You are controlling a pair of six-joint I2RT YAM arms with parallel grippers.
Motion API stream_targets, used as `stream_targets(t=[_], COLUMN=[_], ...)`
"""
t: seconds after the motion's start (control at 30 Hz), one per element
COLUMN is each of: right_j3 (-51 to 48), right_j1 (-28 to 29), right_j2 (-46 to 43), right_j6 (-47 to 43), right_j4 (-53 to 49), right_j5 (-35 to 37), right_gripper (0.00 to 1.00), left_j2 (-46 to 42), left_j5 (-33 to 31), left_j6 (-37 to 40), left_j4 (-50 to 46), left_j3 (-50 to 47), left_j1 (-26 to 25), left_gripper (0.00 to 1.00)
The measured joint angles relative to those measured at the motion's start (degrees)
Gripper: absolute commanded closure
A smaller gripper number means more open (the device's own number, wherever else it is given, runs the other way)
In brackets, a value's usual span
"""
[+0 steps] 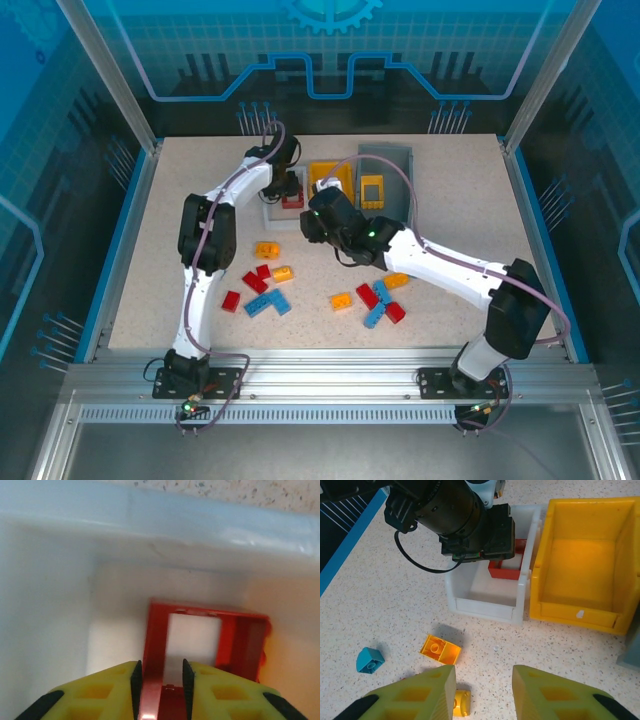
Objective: Sort the legos into containers by color
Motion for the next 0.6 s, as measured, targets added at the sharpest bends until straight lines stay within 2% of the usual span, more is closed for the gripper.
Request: stream_targets(t=[0.3, 0.47, 0.6], right_j3=[-6.25, -11.45, -17.77], right_j1=[-0.28, -2.10, -6.80], right_j2=[-7.34, -13.44, -19.54], right_j6=[1.14, 3.41, 5.42], right_j4=[-2.60, -6.93, -11.30], right_j5=[1.40, 2.97, 2.95], right_gripper=[0.64, 0.64, 0.59], left_j2=[-4.24, -12.22, -21.16], left_j5=[0.28, 1.62, 3.56], left_j6=[-0.28, -2.21, -4.52], left_j4=[0.09, 0.94, 3.67], left_j3=[-2.08, -4.52, -10.73], left_j1=[-0.24, -0.90, -1.81], left_gripper=[0.56, 0.50, 0.45])
